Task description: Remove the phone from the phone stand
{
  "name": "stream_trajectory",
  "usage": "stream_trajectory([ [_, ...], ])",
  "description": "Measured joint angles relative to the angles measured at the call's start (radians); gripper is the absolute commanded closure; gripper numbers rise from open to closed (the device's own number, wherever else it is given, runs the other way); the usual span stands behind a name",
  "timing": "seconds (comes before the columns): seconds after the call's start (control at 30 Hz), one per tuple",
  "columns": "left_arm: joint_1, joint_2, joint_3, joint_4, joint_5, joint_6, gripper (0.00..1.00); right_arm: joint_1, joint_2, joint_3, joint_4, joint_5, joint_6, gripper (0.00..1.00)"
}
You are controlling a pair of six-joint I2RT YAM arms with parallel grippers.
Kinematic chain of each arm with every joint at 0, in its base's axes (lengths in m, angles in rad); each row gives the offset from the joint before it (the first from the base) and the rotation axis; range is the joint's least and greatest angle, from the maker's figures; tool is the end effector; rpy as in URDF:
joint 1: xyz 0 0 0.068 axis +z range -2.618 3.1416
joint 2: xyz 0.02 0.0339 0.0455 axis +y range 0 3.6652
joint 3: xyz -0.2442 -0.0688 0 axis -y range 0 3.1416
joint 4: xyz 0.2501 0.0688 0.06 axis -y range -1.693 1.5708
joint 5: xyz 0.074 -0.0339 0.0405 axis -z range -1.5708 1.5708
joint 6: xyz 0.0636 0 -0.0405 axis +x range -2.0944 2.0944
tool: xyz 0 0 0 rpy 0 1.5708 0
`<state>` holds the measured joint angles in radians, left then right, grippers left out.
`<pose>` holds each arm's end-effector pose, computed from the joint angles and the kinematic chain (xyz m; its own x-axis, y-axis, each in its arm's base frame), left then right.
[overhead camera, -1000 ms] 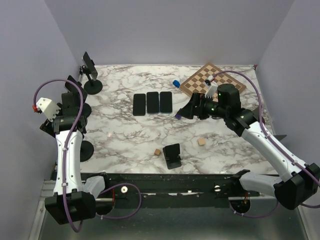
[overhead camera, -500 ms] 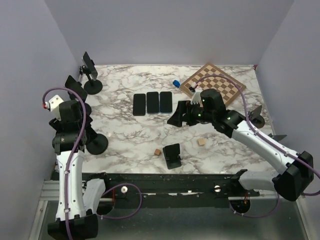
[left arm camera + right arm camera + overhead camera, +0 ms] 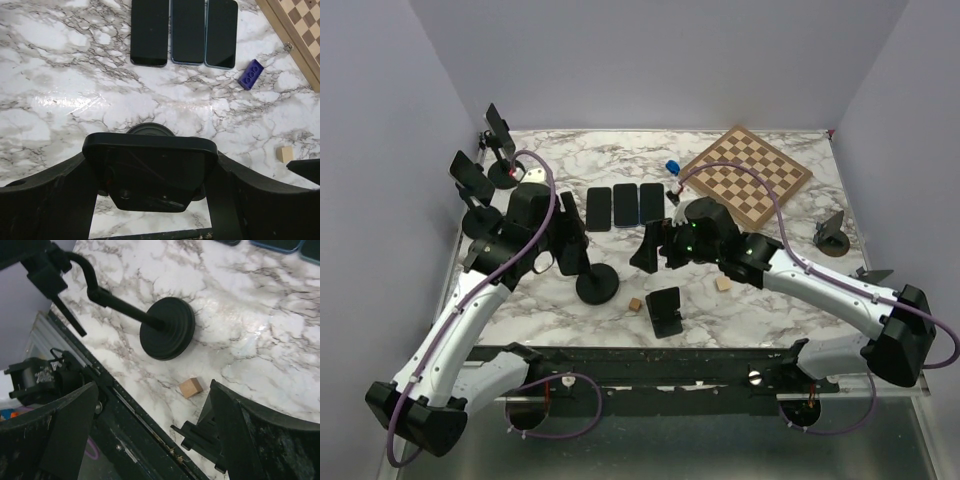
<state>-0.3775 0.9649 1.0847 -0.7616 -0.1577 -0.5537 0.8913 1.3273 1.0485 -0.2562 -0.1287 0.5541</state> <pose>0.2190 -0.0761 0.3218 -0.6033 -0.3194 -0.7308 -0.0825 0.9364 -0.3412 0.2048 0.2665 0.2695 -0.7149 -0.0545 -0.6971 -0.5464 0.6656 0.5083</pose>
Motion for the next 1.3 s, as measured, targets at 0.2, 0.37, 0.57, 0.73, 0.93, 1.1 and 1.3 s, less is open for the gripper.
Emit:
stream_trajectory([
  [0.2,-0.092,0.05,0.021,0.014,-0.04,-0.025,0.33,0.0,-0.064,-0.003,-0.023,0.158,0.055,0.0],
  [0.37,-0.107,0.072,0.023,0.045,-0.042,-0.025,0.01,0.0,-0.105,-0.012,-0.036,0.252,0.101,0.0],
  [0.57,-0.112,0.063,0.023,0.084,0.012,-0.033,0.01,0.0,-0.087,-0.009,-0.051,0.269,0.135,0.0],
  [0.73,-0.114,0.007,0.023,0.097,0.046,-0.019,0.01,0.01,-0.034,0.034,-0.099,0.271,0.158,0.0],
  [0.93,-0.114,-0.082,0.02,0.107,0.057,0.018,0.01,0.163,0.062,0.193,-0.162,0.362,0.163,0.0],
  [1.1,-0.109,-0.151,0.021,0.071,-0.018,0.043,0.01,0.286,0.2,0.355,-0.182,0.431,0.086,0.0],
  [1.3,-0.103,-0.411,0.014,0.045,-0.158,0.06,0.05,0.317,0.259,0.386,-0.172,0.41,-0.167,0.0],
])
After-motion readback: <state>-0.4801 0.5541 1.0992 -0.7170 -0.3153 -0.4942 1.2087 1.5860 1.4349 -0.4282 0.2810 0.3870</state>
